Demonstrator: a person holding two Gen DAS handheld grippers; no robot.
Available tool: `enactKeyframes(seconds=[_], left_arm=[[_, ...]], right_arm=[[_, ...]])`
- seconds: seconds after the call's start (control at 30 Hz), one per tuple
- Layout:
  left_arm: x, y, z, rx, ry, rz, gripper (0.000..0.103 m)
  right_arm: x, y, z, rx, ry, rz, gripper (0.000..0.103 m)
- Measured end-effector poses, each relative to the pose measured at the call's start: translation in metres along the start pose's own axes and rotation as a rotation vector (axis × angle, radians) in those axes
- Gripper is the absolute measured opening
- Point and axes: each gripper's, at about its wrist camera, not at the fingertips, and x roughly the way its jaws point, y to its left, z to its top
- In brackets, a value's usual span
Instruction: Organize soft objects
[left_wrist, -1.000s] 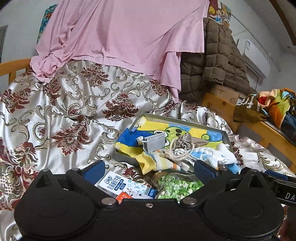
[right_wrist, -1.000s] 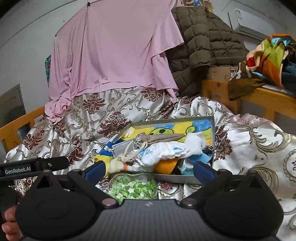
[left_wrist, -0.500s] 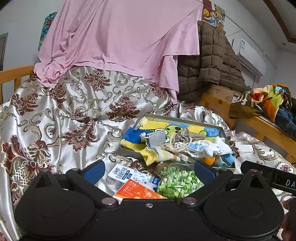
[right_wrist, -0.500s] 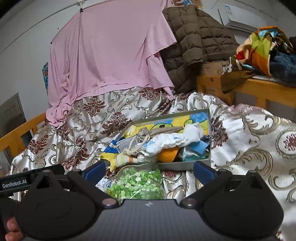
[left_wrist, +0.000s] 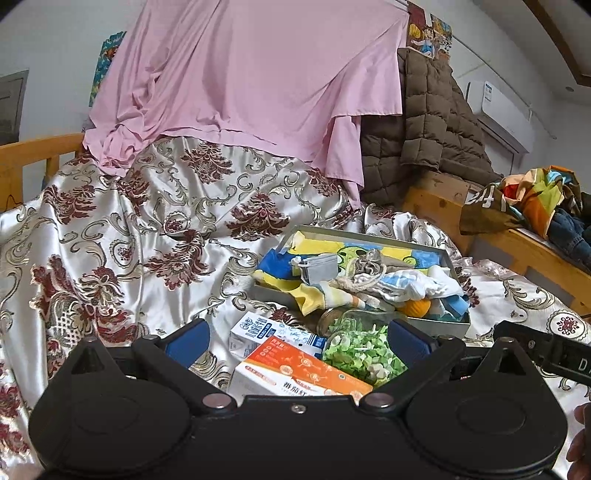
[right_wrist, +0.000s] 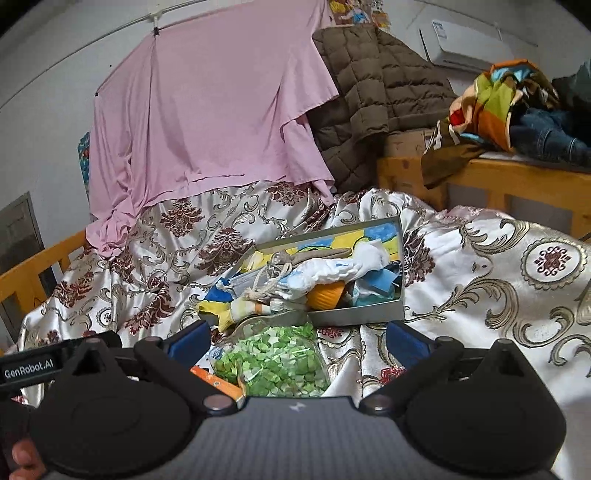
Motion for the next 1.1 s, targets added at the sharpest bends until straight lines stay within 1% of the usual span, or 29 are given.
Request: enactKeyframes(seconds=[0.17, 0.27, 0.37, 0.5, 0.6, 0.73, 0.97, 1.1], left_arm=[[-0.013, 0.002, -0.008, -0.001, -0.019, 0.0, 0.102], [-0.021, 0.004, -0.016, -0.013, -0.032, 0.002, 0.102], [-0.025, 0.007, -0.021, -0.028, -0.022, 0.002, 0.102], [-0.029, 0.01, -0.025, -0.03, -0.021, 0.004, 0.102], [-0.033, 0.012, -0.026, -0.028, -0.035, -0.001, 0.102], [-0.037, 0.012, -0.026, -0.027, -0.044, -0.01, 0.102], [-0.042, 0.013, -0.026, 0.005, -0.047, -0.01, 0.102], [-0.042, 0.018, -0.031, 0.011, -0.033, -0.003, 0.102]], right_arm=[[-0.013, 0.004, -0.007, -0.022, -0.031, -0.028, 0.103], [-0.018, 0.006, -0.01, -0.009, -0.033, -0.035, 0.103], [-0.022, 0.006, -0.014, 0.0, -0.039, -0.048, 0.103], [-0.031, 0.004, -0.017, 0.019, -0.063, -0.07, 0.103], [-0.037, 0.003, -0.02, 0.05, -0.071, -0.091, 0.103], [-0.043, 0.006, -0.026, 0.051, -0.069, -0.116, 0.103], [-0.048, 0.022, -0.037, 0.021, -0.042, -0.116, 0.103], [-0.054, 0.029, -0.043, 0.017, -0.038, -0.124, 0.103]])
